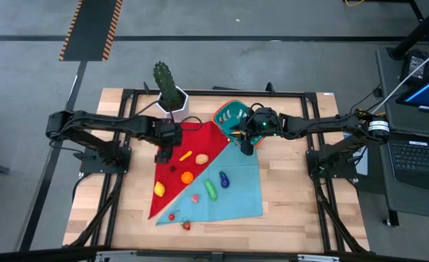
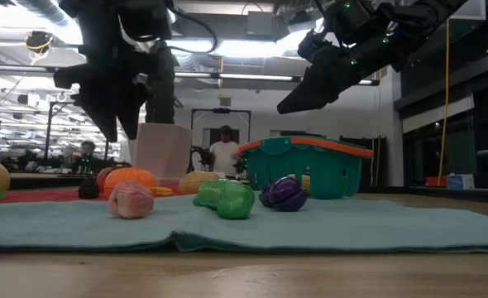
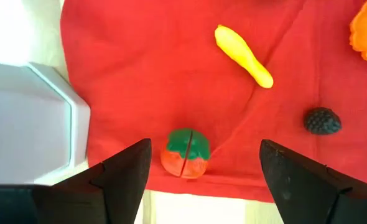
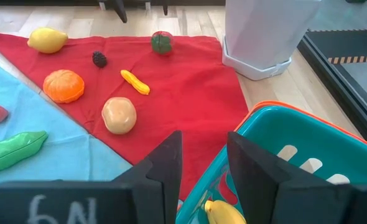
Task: Build produce basket
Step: Put the top red strawberry into the blue basket
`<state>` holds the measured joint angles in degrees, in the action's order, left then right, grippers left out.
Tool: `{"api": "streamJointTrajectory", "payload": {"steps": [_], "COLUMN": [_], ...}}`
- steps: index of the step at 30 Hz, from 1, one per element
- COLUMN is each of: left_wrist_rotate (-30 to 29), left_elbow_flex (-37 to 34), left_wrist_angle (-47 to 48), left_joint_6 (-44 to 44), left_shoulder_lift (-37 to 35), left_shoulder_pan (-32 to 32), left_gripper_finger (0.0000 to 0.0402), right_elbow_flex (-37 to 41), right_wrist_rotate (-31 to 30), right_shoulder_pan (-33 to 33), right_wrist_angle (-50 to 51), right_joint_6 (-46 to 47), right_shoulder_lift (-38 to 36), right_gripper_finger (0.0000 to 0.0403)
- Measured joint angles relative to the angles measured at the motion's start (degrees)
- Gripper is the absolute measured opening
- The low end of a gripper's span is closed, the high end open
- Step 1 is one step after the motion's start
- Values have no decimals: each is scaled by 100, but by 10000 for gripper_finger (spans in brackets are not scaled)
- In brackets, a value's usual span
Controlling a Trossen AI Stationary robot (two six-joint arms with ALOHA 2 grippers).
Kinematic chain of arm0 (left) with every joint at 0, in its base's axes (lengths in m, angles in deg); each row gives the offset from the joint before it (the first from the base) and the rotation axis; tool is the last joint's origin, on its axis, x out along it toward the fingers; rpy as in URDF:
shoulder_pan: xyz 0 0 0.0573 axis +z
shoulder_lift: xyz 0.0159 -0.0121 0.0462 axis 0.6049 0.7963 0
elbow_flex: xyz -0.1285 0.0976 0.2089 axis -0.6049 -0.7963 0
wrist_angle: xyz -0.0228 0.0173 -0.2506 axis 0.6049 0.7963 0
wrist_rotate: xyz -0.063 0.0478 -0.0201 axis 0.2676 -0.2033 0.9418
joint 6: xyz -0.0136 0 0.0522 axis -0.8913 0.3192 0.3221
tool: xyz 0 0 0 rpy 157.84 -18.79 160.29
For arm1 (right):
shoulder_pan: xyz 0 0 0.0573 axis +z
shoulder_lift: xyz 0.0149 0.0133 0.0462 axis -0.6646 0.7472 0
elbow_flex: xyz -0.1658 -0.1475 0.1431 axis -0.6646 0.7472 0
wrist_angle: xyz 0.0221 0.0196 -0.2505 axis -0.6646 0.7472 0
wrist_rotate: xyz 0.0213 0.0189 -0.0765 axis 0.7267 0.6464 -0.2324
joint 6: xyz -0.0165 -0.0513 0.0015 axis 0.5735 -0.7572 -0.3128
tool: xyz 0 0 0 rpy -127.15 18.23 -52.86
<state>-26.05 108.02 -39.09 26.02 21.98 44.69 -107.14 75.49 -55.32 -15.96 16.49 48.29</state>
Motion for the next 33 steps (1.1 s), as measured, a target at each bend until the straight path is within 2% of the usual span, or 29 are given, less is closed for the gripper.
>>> {"api": "streamJointTrajectory", "payload": {"steps": [6, 22, 33], "left_wrist_rotate": [0, -3, -38], "left_elbow_flex": [0, -5, -622], "left_wrist_angle": [-32, -81, -101], "left_joint_6": [-537, -656, -521], "left_shoulder_lift": [-10, -10, -5], "left_shoulder_pan": [0, 0, 2], "left_gripper_finger": [291, 291, 291], "right_elbow_flex": [0, 0, 0], "right_wrist_rotate": [0, 1, 0], "right_shoulder_pan": [0, -1, 0], "right_wrist_angle": [-13, -39, -37], "right_joint_6": [6, 2, 2], "right_shoulder_lift": [0, 0, 0], "right_gripper_finger": [128, 128, 128]}}
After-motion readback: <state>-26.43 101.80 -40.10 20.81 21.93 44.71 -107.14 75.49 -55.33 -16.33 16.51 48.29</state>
